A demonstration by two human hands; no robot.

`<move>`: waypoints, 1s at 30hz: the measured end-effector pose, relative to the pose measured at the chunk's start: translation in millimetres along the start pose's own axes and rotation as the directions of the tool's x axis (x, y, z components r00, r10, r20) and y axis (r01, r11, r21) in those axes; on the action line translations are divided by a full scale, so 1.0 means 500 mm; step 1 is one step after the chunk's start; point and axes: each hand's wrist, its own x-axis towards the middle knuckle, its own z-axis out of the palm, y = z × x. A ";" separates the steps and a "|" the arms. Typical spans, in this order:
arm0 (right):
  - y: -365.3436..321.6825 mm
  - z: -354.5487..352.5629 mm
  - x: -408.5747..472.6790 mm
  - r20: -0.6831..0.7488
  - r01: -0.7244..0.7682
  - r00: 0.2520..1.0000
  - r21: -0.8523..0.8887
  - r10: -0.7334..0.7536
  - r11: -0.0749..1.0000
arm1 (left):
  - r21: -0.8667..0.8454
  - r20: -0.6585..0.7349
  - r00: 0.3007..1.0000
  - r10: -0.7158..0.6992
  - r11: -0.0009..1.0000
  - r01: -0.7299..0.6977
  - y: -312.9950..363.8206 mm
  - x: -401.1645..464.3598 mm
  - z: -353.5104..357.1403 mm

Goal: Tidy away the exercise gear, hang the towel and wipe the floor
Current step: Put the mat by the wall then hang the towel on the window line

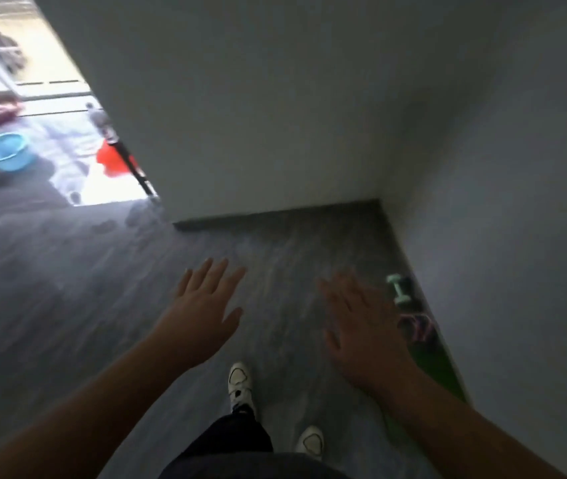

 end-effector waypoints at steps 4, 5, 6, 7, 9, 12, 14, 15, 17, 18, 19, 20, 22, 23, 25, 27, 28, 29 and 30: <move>-0.170 0.020 0.051 0.015 0.228 0.974 -0.023 -0.227 0.973 | -0.021 -0.058 0.968 -0.245 0.970 0.244 -0.119 -0.167 -0.008; -0.218 0.027 0.063 0.025 0.283 0.959 -0.036 -0.282 0.959 | -0.026 -0.062 0.953 -0.297 0.955 0.295 -0.145 -0.209 -0.006; -0.265 0.034 0.074 0.043 0.332 0.943 -0.046 -0.330 0.942 | -0.033 -0.067 0.939 -0.338 0.941 0.336 -0.171 -0.251 -0.001; -0.315 0.043 0.085 0.066 0.375 0.926 -0.054 -0.372 0.925 | -0.041 -0.076 0.926 -0.368 0.930 0.366 -0.200 -0.292 0.003; -0.418 0.067 0.110 0.103 0.460 0.886 -0.058 -0.453 0.886 | -0.048 -0.109 0.899 -0.424 0.906 0.421 -0.269 -0.377 0.008; -0.590 0.114 0.145 0.146 0.587 0.806 -0.073 -0.573 0.806 | -0.070 -0.137 0.835 -0.533 0.846 0.529 -0.393 -0.510 0.010; -0.727 0.150 0.163 0.183 0.664 0.745 -0.103 -0.642 0.741 | -0.084 -0.146 0.772 -0.619 0.785 0.613 -0.483 -0.607 0.015; -0.798 0.173 0.170 0.200 0.693 0.719 -0.117 -0.666 0.712 | -0.096 -0.150 0.735 -0.661 0.750 0.654 -0.528 -0.656 0.017; -0.936 0.219 0.175 0.229 0.739 0.668 -0.099 -0.708 0.666 | -0.123 -0.161 0.662 -0.732 0.680 0.723 -0.614 -0.755 0.024; -1.002 0.243 0.176 0.232 0.761 0.641 -0.071 -0.731 0.645 | -0.131 -0.170 0.627 -0.760 0.648 0.751 -0.654 -0.805 0.028; -1.063 0.263 0.178 0.239 0.780 0.615 -0.045 -0.752 0.624 | -0.129 -0.176 0.600 -0.781 0.622 0.772 -0.689 -0.850 0.031; -1.119 0.279 0.182 0.250 0.799 0.587 -0.024 -0.770 0.601 | -0.125 -0.169 0.577 -0.799 0.598 0.792 -0.722 -0.891 0.033; -1.225 0.305 0.194 0.270 0.832 0.535 -0.003 -0.801 0.555 | -0.127 -0.136 0.530 -0.837 0.546 0.828 -0.785 -0.965 0.033; -1.272 0.315 0.201 0.285 0.844 0.513 0.005 -0.810 0.536 | -0.136 -0.131 0.506 -0.853 0.521 0.843 -0.814 -0.994 0.032; -1.356 0.338 0.217 0.304 0.857 0.480 0.038 -0.823 0.514 | -0.171 -0.126 0.460 -0.879 0.476 0.863 -0.870 -1.035 0.029; -1.429 0.360 0.238 0.311 0.855 0.471 0.070 -0.826 0.514 | -0.221 -0.116 0.416 -0.902 0.432 0.874 -0.925 -1.053 0.028; -1.461 0.370 0.252 0.320 0.848 0.475 0.084 -0.820 0.524 | -0.243 -0.111 0.396 -0.911 0.411 0.878 -0.954 -1.053 0.030; -1.493 0.379 0.267 0.326 0.838 0.481 0.100 -0.814 0.536 | -0.261 -0.101 0.380 -0.919 0.393 0.882 -0.985 -1.049 0.031; -1.521 0.388 0.285 0.334 0.830 0.486 0.114 -0.808 0.546 | -0.277 -0.089 0.367 -0.926 0.377 0.884 -1.018 -1.042 0.030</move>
